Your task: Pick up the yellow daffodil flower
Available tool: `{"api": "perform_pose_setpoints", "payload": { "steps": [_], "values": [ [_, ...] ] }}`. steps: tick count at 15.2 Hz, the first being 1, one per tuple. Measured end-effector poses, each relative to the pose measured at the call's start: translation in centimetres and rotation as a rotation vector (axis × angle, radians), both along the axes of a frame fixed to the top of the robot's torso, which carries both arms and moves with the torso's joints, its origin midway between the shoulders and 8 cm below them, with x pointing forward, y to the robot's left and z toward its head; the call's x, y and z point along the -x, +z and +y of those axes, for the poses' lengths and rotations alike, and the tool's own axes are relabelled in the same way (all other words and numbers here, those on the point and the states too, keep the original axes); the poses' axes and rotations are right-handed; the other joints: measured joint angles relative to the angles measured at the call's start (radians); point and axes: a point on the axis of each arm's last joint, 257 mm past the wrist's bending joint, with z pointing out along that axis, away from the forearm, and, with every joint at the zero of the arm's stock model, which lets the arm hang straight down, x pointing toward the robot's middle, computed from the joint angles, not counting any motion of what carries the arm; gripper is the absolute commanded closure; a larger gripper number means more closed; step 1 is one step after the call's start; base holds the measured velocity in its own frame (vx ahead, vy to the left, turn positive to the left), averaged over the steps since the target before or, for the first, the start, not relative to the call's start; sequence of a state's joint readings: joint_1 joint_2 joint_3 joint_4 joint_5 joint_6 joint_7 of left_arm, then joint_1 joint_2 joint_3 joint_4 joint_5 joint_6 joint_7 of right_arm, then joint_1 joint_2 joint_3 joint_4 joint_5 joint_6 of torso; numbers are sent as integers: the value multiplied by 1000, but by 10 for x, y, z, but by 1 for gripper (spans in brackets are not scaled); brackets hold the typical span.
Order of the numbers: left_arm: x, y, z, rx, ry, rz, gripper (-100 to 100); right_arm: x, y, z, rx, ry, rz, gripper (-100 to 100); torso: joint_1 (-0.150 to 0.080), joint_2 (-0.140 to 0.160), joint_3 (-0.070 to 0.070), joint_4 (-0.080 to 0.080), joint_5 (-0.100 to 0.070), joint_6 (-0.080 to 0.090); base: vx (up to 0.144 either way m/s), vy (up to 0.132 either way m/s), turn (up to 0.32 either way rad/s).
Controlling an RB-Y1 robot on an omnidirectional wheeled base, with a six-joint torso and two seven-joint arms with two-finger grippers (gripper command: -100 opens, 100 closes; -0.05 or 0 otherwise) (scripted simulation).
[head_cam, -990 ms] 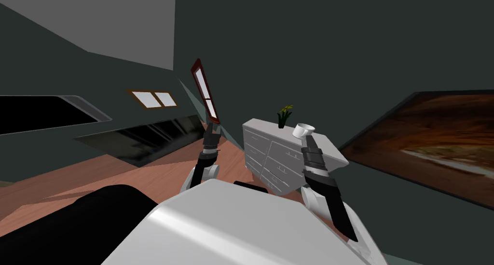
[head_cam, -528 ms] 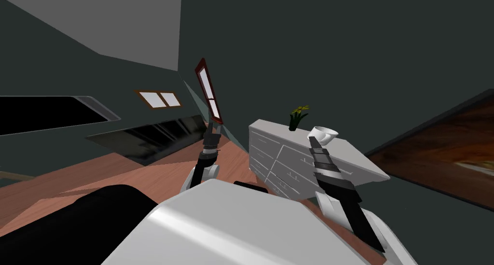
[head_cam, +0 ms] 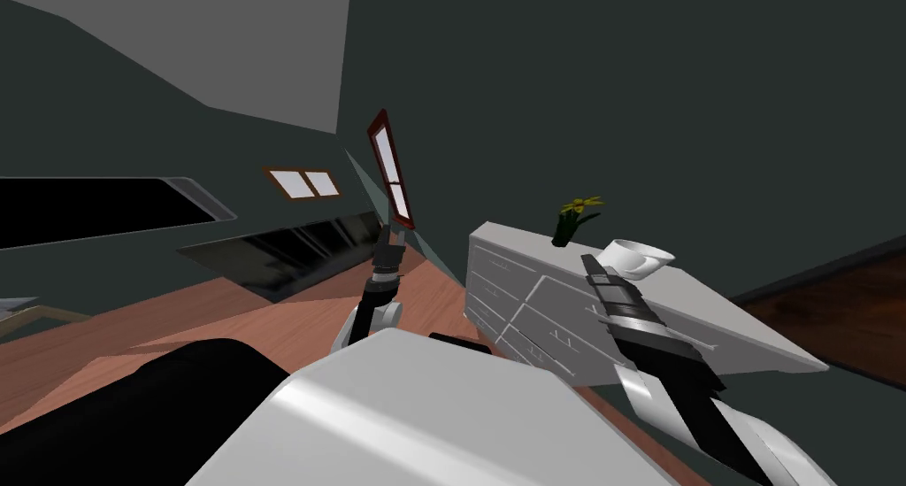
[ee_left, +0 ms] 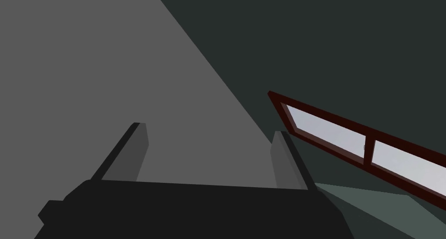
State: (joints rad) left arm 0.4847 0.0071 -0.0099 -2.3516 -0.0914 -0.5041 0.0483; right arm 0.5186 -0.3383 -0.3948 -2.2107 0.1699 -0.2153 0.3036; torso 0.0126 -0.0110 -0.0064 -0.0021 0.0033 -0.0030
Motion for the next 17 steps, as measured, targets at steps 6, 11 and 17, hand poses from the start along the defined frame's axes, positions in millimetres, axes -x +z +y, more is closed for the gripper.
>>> {"api": "perform_pose_setpoints", "payload": {
  "steps": [6, 11, 17],
  "values": [
    [0, 0, 0, 0, 0, 0, 0, 10, -6, -58, 166, -174, 102, -100, -1, -3, -2, -1, -1, -1, 76, 147, 52],
    [0, 0, 0, 0, 0, 0, 0, 26, -4, -111, 291, -328, 187, -100, -1, -4, -3, -1, -1, -1, 94, 149, 60],
    [0, 0, 0, 0, 0, 0, 0, 52, 8, -176, 433, -521, 286, -100, -2, -4, -3, -1, -1, -1, 97, 133, 62]
  ]
}}
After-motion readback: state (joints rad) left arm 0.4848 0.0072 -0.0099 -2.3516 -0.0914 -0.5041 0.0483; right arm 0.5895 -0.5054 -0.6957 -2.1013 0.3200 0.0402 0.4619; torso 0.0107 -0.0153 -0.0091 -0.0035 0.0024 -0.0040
